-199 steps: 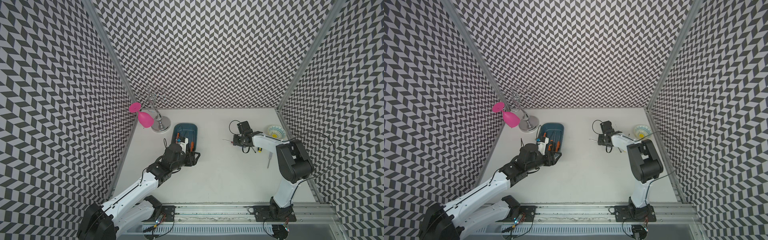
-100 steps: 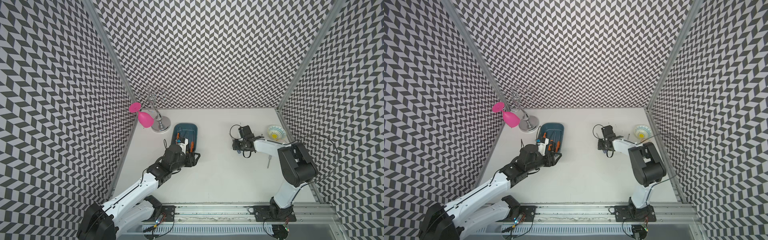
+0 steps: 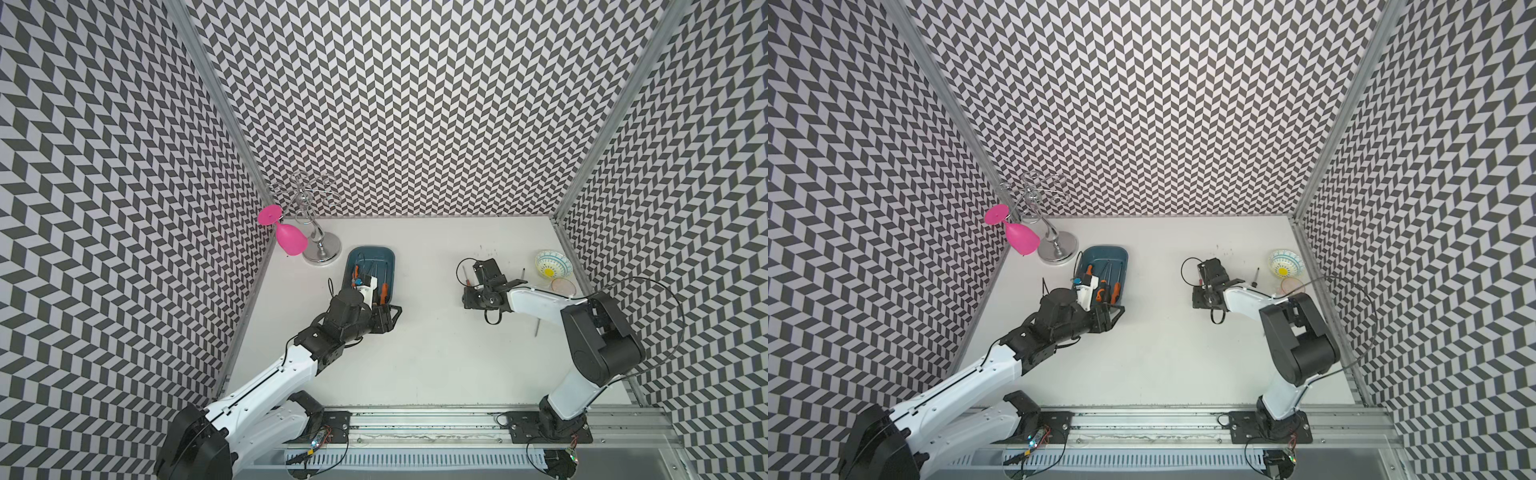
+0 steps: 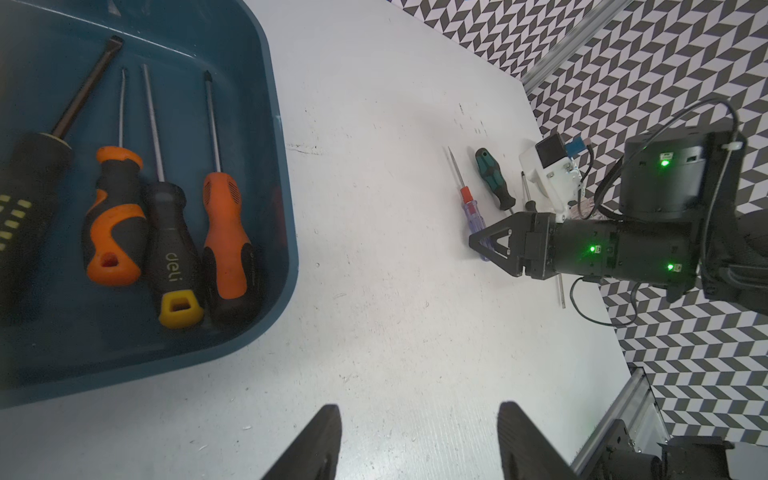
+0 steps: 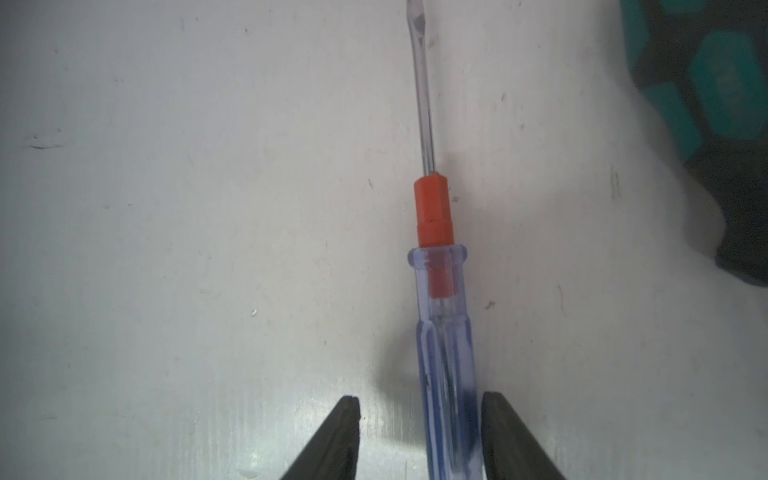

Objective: Put the screwdriver on the desktop into the storage box
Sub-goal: Pick up the screwdriver from the center of the board, then place the screwdriver in the storage box.

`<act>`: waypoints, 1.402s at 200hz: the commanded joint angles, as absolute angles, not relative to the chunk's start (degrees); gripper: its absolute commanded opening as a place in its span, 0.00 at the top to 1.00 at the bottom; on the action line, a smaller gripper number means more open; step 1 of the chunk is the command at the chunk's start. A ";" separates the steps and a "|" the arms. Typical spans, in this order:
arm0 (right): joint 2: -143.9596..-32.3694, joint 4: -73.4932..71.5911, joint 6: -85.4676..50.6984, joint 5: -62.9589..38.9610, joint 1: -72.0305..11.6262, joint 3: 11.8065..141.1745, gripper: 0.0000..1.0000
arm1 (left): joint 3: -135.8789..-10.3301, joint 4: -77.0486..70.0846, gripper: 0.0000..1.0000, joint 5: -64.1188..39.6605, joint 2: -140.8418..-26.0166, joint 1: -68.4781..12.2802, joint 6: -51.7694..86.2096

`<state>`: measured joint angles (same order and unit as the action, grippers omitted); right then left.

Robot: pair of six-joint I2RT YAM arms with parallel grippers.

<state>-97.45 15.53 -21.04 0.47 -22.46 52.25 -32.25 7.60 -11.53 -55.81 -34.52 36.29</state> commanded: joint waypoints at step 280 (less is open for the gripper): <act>-58.22 -12.36 -30.52 -35.27 -28.55 29.62 0.92 | -33.50 -25.96 0.22 -12.96 -65.38 -43.85 44.18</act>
<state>-60.20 -3.99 -26.76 -30.13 -27.70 30.87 -31.94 -19.00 -14.22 -62.85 -41.85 44.64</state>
